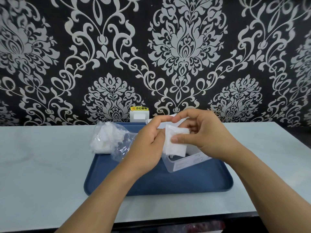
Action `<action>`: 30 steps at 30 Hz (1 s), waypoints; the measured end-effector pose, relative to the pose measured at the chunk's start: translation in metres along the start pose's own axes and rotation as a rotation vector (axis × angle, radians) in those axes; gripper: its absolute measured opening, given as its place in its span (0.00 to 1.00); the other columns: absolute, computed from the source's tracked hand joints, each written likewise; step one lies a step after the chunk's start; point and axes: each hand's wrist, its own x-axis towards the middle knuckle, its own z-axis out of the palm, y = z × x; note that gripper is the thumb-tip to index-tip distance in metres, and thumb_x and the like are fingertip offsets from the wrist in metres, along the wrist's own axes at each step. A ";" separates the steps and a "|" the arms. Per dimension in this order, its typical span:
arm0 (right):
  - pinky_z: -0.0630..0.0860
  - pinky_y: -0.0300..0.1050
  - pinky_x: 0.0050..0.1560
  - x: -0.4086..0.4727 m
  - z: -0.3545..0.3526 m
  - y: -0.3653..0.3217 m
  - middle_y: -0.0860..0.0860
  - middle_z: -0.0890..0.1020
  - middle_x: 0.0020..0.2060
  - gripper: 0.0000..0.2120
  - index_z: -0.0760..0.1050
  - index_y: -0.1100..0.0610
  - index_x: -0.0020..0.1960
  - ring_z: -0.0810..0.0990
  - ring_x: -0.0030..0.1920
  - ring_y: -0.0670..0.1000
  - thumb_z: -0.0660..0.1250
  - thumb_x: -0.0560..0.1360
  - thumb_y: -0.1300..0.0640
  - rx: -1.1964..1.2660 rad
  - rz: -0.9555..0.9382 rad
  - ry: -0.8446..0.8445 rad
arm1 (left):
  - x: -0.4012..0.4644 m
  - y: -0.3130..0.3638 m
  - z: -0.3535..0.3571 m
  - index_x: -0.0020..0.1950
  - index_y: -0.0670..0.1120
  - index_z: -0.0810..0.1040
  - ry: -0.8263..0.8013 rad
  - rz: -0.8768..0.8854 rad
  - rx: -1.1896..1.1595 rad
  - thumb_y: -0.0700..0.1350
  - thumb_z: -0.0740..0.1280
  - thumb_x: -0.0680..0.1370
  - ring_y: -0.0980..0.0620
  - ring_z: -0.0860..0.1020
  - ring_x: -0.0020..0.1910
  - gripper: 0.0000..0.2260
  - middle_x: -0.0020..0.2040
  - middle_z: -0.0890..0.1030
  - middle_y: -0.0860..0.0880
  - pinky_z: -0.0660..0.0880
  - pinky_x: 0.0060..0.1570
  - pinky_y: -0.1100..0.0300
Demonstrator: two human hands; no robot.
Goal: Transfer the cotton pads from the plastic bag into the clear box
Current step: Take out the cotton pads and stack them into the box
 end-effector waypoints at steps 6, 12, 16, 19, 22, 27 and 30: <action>0.69 0.44 0.35 0.002 -0.001 0.005 0.50 0.78 0.31 0.18 0.81 0.50 0.51 0.70 0.32 0.50 0.83 0.65 0.57 -0.155 0.075 0.010 | -0.001 -0.001 0.001 0.63 0.65 0.74 0.030 0.014 0.025 0.45 0.57 0.84 0.32 0.80 0.46 0.16 0.45 0.84 0.39 0.77 0.48 0.33; 0.71 0.46 0.33 0.002 -0.002 0.006 0.48 0.77 0.28 0.13 0.83 0.50 0.49 0.71 0.29 0.47 0.81 0.67 0.55 -0.222 0.088 0.014 | 0.000 -0.003 0.008 0.66 0.64 0.72 0.123 0.135 0.330 0.46 0.57 0.85 0.50 0.75 0.31 0.15 0.34 0.79 0.47 0.70 0.31 0.54; 0.73 0.45 0.38 0.004 -0.005 0.006 0.52 0.79 0.31 0.16 0.83 0.52 0.51 0.73 0.32 0.49 0.82 0.65 0.58 -0.203 0.072 0.036 | 0.002 -0.002 0.011 0.69 0.61 0.69 0.187 0.171 0.543 0.48 0.55 0.85 0.52 0.74 0.32 0.15 0.33 0.77 0.51 0.68 0.32 0.55; 0.75 0.41 0.39 0.005 -0.010 0.004 0.61 0.84 0.38 0.13 0.85 0.57 0.49 0.76 0.35 0.50 0.81 0.66 0.62 -0.083 0.066 0.063 | 0.008 0.000 0.014 0.66 0.61 0.72 0.216 0.107 0.355 0.46 0.57 0.85 0.53 0.79 0.37 0.14 0.39 0.83 0.52 0.74 0.37 0.54; 0.73 0.47 0.42 0.009 -0.010 0.007 0.67 0.81 0.36 0.12 0.84 0.57 0.49 0.74 0.36 0.53 0.81 0.67 0.63 -0.012 0.083 0.069 | 0.014 0.001 0.014 0.62 0.60 0.76 0.193 -0.026 0.008 0.41 0.59 0.84 0.50 0.81 0.40 0.15 0.41 0.85 0.48 0.77 0.44 0.48; 0.69 0.41 0.35 0.011 -0.013 0.010 0.55 0.75 0.30 0.16 0.83 0.52 0.53 0.68 0.30 0.50 0.81 0.68 0.59 -0.071 0.119 0.024 | 0.016 0.001 0.015 0.61 0.63 0.77 0.139 -0.026 -0.005 0.45 0.59 0.82 0.39 0.81 0.40 0.15 0.42 0.84 0.40 0.79 0.47 0.42; 0.65 0.38 0.33 0.009 -0.015 0.012 0.47 0.71 0.28 0.16 0.84 0.54 0.54 0.65 0.28 0.45 0.81 0.68 0.57 -0.198 0.119 -0.042 | 0.010 0.003 0.017 0.64 0.63 0.74 0.080 0.001 0.106 0.42 0.57 0.84 0.37 0.77 0.37 0.17 0.39 0.83 0.39 0.76 0.39 0.45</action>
